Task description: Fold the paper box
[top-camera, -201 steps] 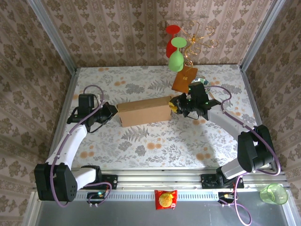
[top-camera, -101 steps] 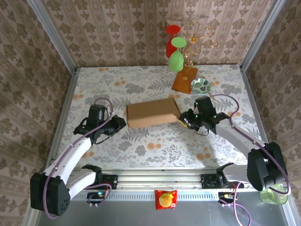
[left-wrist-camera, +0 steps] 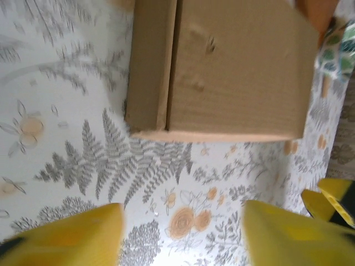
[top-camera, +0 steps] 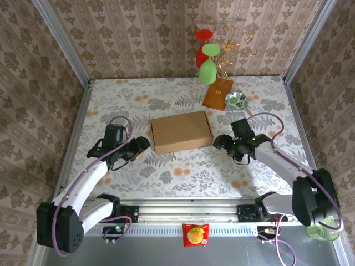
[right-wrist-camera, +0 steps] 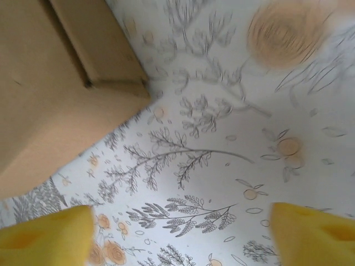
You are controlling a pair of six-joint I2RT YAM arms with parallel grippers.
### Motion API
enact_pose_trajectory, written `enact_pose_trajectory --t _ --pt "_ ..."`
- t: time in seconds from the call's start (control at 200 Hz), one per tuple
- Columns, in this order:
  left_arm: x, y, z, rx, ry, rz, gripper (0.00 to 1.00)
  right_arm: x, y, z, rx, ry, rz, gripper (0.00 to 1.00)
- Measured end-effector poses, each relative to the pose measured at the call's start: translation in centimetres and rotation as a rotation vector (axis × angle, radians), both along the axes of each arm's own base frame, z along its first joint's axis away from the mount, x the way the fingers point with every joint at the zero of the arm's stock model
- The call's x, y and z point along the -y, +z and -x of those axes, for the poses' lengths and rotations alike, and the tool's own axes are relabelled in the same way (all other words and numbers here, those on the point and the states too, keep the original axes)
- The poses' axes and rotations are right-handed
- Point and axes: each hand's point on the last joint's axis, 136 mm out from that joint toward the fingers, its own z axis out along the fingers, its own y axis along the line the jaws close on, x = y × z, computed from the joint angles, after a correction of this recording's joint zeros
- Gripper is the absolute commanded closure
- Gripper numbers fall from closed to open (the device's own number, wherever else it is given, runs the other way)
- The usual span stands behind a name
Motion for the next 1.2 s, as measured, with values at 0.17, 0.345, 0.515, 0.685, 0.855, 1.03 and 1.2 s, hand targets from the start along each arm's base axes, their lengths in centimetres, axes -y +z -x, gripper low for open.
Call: enact_pose_trajectory --t 0.17,0.345,0.515,0.685,0.855,1.03,1.2 --pt "-5.3 5.1 -2.5 0.14 0.194 -0.094 0.0 5.1 9.5 -1.6 0.296 -0.131 0.194 0.0" --pt "-12.5 8.3 -3.5 0.27 0.446 -0.486 0.0 10.5 11.6 -2.0 0.604 -0.171 0.485 0.0" --pt "-15.9 4.7 -4.5 0.402 0.348 -0.825 0.0 12.8 1.9 -1.8 0.542 -0.023 0.692 0.0" --pt "-17.4 -2.3 -6.3 0.363 0.2 -0.932 0.0 13.0 -0.2 -4.2 0.563 0.025 0.692 0.0" --pt "-17.1 -3.6 -10.0 0.446 0.164 -0.926 0.0 12.6 -0.6 -6.6 0.619 0.056 0.66 0.0" --pt "-16.8 -3.6 -12.8 0.556 0.172 -0.907 0.0 12.8 0.5 -8.4 0.698 0.053 0.639 0.0" --pt "-16.6 -4.3 -13.8 0.629 0.165 -0.905 0.0 13.6 1.0 -9.8 0.766 0.034 0.612 0.0"
